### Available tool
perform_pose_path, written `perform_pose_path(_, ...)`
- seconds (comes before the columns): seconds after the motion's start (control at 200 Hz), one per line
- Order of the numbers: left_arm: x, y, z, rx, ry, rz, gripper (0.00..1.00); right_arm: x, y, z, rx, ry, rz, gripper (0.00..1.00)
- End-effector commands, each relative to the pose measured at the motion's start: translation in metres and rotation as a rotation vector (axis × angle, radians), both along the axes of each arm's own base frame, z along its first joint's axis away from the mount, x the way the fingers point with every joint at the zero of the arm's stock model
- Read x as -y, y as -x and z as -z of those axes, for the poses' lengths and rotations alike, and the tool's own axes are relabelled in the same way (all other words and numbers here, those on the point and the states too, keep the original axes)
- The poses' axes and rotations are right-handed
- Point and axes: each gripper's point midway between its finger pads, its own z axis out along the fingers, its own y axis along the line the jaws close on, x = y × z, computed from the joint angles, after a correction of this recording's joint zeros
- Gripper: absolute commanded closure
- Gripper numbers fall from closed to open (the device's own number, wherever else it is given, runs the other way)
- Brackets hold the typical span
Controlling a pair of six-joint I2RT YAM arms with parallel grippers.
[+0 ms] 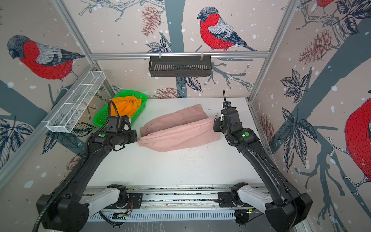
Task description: Fold and stack the shorts
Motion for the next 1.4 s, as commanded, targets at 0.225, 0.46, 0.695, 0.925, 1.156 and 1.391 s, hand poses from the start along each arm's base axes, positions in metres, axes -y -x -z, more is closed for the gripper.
perform_pose_path(0.225, -0.003, 0.025, -0.031, 0.066, -0.014, -0.010, 1.00, 0.012, 0.053, -0.030, 0.070, -0.034, 0.003, 0.99)
perform_pose_path(0.46, -0.005, 0.013, -0.023, 0.066, -0.033, -0.025, 1.00, -0.004, 0.007, -0.035, 0.085, 0.046, -0.032, 0.99)
perform_pose_path(0.695, -0.018, -0.012, 0.001, -0.009, -0.097, -0.072, 1.00, -0.023, -0.066, -0.007, 0.013, 0.054, -0.098, 0.99)
perform_pose_path(0.925, -0.039, -0.044, 0.032, -0.115, -0.128, -0.114, 1.00, -0.025, -0.124, 0.035, -0.091, 0.060, -0.117, 0.99)
perform_pose_path(1.156, -0.034, -0.083, 0.056, -0.218, -0.124, -0.105, 1.00, -0.022, -0.167, 0.077, -0.163, 0.040, -0.130, 0.99)
perform_pose_path(1.391, -0.038, -0.112, 0.055, -0.194, -0.142, -0.137, 1.00, -0.020, -0.199, 0.087, -0.169, 0.028, -0.132, 0.99)
